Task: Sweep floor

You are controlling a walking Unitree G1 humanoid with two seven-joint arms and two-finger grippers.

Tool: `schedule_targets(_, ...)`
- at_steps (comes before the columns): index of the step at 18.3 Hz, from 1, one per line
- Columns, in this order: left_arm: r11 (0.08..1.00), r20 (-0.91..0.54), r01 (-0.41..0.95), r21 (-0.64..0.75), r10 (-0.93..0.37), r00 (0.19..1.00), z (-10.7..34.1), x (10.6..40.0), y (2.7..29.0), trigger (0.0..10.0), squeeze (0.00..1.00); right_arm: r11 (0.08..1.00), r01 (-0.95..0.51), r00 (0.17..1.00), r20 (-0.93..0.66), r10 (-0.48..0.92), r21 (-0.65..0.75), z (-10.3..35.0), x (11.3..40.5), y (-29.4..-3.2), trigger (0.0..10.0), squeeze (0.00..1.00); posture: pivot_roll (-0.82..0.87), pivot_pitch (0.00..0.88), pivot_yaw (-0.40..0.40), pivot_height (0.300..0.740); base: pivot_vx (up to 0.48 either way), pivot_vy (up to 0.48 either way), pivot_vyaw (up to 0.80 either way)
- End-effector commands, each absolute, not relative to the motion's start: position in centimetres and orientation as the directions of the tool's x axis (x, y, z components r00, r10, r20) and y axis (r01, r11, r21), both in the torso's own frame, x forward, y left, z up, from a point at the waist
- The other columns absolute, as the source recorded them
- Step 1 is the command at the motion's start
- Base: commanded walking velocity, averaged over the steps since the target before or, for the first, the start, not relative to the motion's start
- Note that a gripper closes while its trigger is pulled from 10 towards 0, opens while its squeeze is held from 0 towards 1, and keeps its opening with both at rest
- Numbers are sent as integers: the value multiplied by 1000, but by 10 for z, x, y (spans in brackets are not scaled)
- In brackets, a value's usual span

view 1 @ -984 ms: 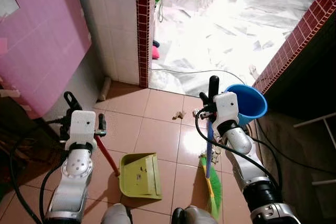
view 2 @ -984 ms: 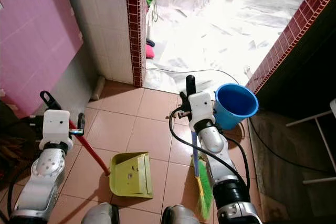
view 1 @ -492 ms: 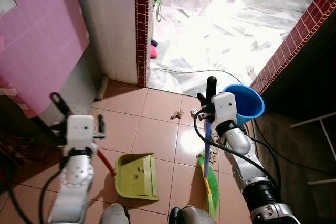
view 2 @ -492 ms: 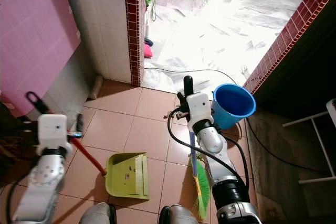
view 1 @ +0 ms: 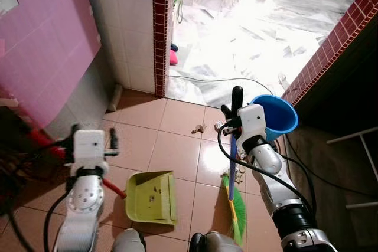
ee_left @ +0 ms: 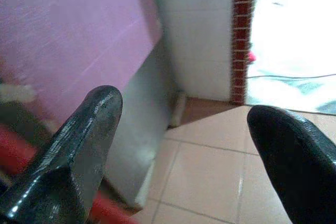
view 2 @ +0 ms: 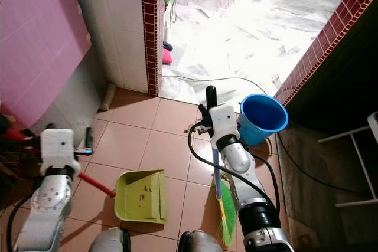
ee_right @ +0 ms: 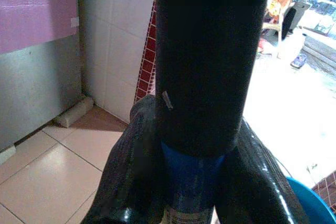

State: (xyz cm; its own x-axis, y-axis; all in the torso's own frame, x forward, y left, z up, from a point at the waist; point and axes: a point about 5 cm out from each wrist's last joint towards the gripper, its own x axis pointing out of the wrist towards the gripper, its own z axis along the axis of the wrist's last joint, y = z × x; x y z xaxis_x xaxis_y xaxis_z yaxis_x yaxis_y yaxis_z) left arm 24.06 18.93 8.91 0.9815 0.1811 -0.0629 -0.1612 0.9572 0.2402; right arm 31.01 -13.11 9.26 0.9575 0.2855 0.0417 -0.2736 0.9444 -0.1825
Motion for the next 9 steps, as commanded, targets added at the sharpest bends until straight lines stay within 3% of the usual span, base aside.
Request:
schedule_targets(1, 968, -38, -102, 230, 114, 993, 96, 241, 180, 10000, 0, 944, -266, 957, 62, 283, -194, 97, 311, -134, 10000, 0, 39, 98, -102, 740, 0, 0, 0)
schedule_targets(9, 968, -70, -104, 229, 122, 990, 90, 238, 183, 10000, 0, 951, -241, 963, 73, 259, -191, 98, 312, -135, 10000, 0, 37, 79, -82, 740, 0, 0, 0)
